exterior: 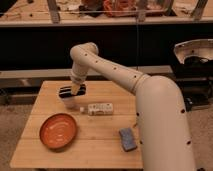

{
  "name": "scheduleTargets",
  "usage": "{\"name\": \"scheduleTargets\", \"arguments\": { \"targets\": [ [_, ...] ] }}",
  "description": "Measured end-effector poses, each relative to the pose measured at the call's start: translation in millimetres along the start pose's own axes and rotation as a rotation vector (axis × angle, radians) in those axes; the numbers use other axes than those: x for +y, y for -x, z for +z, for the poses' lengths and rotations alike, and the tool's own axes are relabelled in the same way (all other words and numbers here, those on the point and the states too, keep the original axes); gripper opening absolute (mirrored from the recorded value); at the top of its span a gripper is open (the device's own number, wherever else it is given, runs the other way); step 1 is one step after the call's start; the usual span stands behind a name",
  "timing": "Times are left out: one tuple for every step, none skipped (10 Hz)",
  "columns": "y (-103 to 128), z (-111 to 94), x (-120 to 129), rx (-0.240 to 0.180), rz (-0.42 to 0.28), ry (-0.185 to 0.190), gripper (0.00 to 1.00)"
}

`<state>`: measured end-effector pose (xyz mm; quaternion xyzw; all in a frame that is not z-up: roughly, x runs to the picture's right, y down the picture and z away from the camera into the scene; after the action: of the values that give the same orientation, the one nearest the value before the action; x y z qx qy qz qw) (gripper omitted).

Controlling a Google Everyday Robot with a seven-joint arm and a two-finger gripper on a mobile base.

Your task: Place the eraser in the ceramic cup

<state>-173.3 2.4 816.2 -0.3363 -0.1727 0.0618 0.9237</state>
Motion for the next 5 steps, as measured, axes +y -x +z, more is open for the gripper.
{"name": "scheduleTargets", "arguments": {
  "targets": [
    [-0.6, 0.1, -0.4, 0.0, 0.003, -0.001, 0.19],
    [-1.2, 0.0, -0.5, 0.0, 0.005, -0.002, 0.2],
    [-1.0, 0.6, -0.3, 0.001, 0.007, -0.003, 0.26],
    [-0.4, 0.9, -0.3, 0.001, 0.008, -0.005, 0.27],
    [0.2, 1.2, -0.3, 0.001, 0.009, -0.005, 0.27]
  ]
}}
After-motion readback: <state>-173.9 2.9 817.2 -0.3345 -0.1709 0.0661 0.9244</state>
